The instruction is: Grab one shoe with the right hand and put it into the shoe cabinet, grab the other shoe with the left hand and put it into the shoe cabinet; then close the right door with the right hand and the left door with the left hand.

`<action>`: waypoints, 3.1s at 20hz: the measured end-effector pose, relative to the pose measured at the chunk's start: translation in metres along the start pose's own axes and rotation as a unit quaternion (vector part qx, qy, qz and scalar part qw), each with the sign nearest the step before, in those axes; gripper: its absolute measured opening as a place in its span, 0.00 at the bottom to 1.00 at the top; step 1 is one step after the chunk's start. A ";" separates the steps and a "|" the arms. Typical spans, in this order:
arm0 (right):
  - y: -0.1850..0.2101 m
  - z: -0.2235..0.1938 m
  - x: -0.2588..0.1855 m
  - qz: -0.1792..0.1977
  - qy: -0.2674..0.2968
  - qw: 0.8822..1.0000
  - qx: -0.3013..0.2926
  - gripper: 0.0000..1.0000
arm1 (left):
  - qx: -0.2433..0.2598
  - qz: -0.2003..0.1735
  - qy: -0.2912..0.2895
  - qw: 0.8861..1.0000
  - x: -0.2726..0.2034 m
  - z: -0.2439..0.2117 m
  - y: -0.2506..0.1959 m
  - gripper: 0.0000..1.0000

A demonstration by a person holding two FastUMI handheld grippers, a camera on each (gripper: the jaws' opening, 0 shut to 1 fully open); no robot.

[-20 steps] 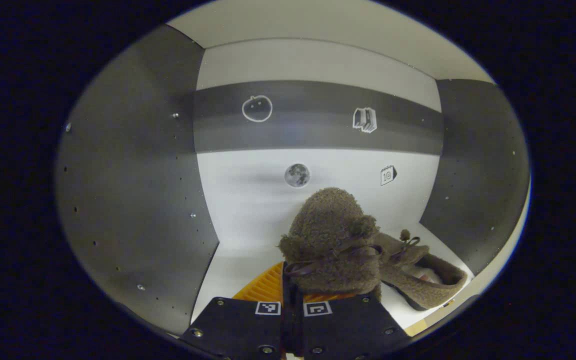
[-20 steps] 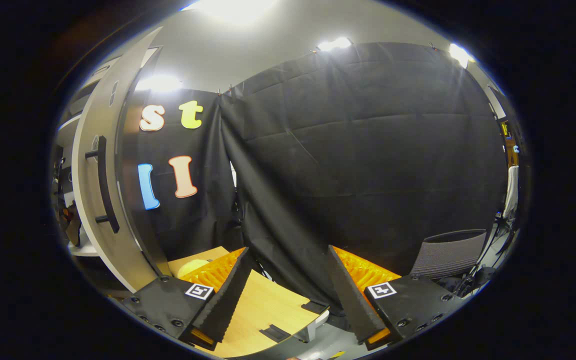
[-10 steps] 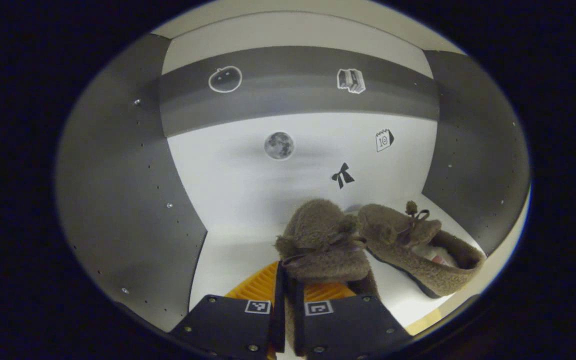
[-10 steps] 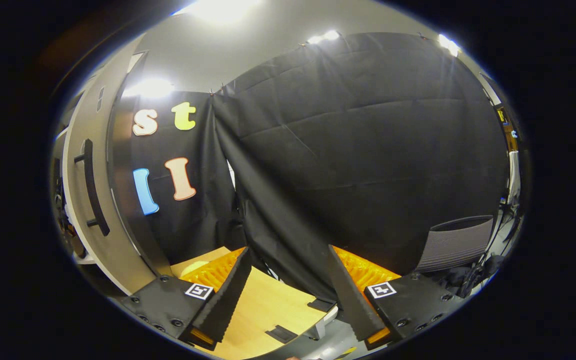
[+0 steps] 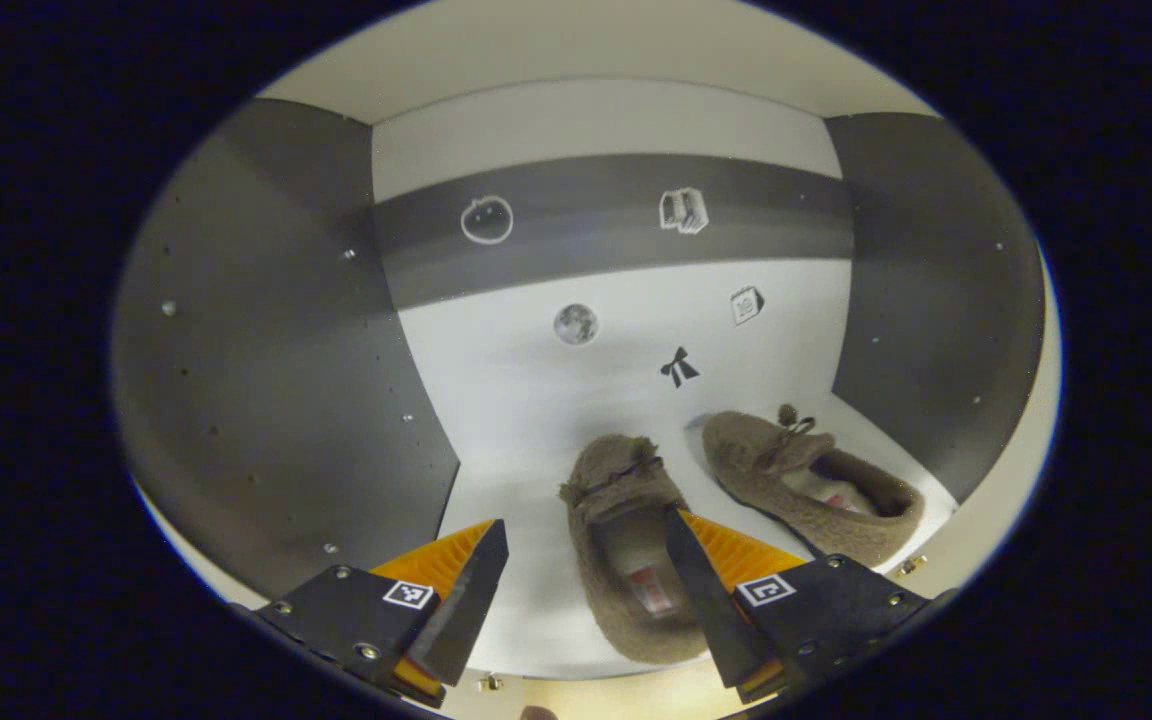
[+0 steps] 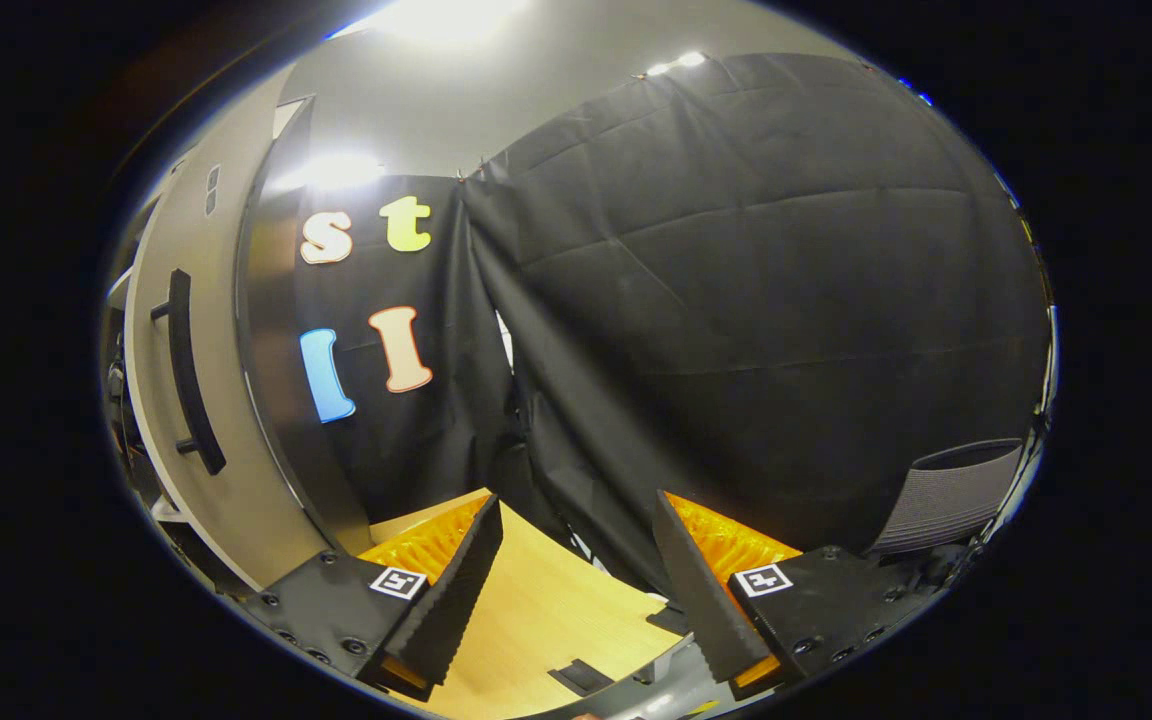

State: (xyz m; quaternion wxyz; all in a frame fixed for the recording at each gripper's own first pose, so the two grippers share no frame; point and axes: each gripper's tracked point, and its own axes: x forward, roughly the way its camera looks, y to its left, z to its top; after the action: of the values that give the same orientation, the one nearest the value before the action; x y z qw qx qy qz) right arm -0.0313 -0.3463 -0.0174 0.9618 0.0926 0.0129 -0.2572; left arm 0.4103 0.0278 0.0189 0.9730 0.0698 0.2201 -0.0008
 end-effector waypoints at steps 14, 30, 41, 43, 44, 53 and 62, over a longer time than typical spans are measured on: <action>0.120 0.057 0.072 0.226 -0.012 0.974 -0.030 0.93 | -0.044 0.073 -0.217 0.972 -0.222 0.043 -0.048 1.00; 0.198 0.095 0.015 0.307 -0.032 0.946 -0.093 0.94 | -0.141 0.137 -0.188 0.962 -0.341 -0.076 0.019 1.00; 0.236 0.081 -0.028 0.314 -0.043 0.946 -0.074 0.91 | -0.139 0.086 -0.187 0.969 -0.344 -0.100 0.044 0.93; 0.249 0.077 -0.037 0.319 -0.049 0.943 -0.077 0.91 | -0.139 0.083 -0.191 0.968 -0.351 -0.105 0.050 0.93; 0.257 0.075 -0.042 0.321 -0.053 0.942 -0.077 0.91 | -0.141 0.082 -0.191 0.968 -0.353 -0.108 0.055 0.93; 0.346 0.050 -0.073 0.360 -0.072 0.927 -0.078 0.91 | -0.141 0.054 -0.201 0.968 -0.374 -0.122 0.084 0.93; 0.362 0.043 -0.067 0.338 -0.056 0.937 -0.066 0.92 | -0.171 0.118 -0.200 0.958 -0.396 -0.157 0.154 1.00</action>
State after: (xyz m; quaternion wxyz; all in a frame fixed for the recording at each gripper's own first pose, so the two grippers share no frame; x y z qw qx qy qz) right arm 0.0896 -0.0134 0.0922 0.9952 0.0137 -0.0557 0.0793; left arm -0.0092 0.1900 0.0693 0.9878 -0.0733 0.0083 0.1373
